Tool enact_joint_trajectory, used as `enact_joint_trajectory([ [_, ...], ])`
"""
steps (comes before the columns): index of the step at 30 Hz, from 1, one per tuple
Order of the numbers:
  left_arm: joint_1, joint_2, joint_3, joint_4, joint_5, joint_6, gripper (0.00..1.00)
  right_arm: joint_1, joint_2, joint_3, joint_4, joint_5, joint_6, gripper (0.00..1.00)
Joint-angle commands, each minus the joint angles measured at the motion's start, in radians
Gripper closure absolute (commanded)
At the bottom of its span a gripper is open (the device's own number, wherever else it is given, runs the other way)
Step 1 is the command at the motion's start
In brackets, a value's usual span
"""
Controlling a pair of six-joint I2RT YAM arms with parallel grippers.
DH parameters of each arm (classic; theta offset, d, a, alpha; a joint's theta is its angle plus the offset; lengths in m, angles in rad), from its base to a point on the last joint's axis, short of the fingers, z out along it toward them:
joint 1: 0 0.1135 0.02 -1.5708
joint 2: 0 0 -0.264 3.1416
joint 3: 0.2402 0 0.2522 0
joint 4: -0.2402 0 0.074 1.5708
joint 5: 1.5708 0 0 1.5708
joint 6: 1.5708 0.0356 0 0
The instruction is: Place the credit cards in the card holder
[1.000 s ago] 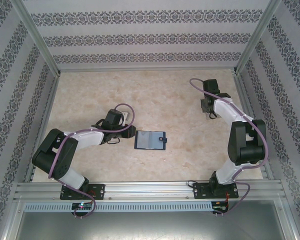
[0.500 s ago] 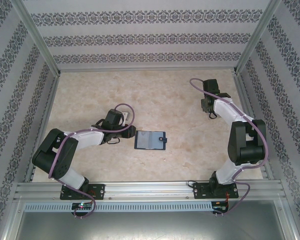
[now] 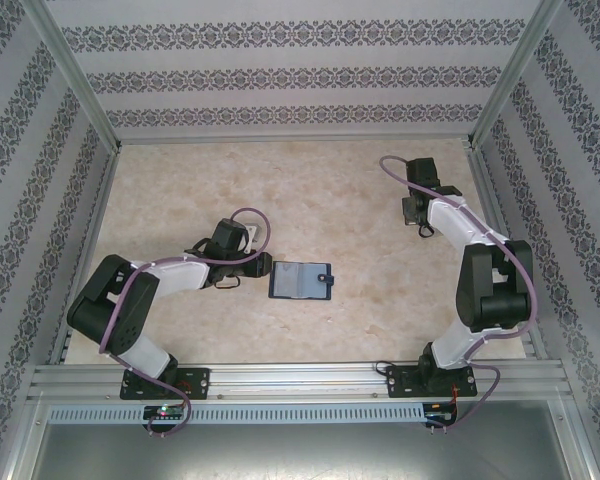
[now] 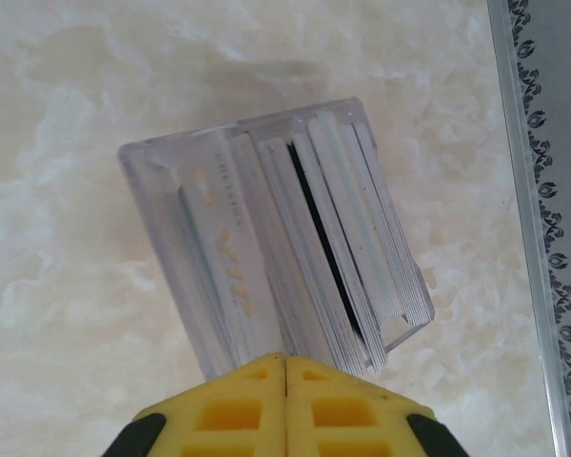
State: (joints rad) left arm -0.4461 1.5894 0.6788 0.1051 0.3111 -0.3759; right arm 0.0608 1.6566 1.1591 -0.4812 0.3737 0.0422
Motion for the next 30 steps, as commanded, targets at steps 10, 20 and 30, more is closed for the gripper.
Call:
enact_joint_trajectory([
  [10,-0.011,0.033,0.033,0.01,0.046,0.022,0.53,-0.013,-0.124,-0.034,0.004,-0.137,0.021,1.0],
  [20,-0.01,0.04,0.041,-0.009,0.05,0.025,0.53,0.002,-0.282,-0.146,0.061,-0.542,0.204,1.0],
  [30,-0.012,-0.028,0.015,-0.07,0.184,-0.005,0.53,0.21,-0.363,-0.378,0.197,-1.085,0.452,1.0],
])
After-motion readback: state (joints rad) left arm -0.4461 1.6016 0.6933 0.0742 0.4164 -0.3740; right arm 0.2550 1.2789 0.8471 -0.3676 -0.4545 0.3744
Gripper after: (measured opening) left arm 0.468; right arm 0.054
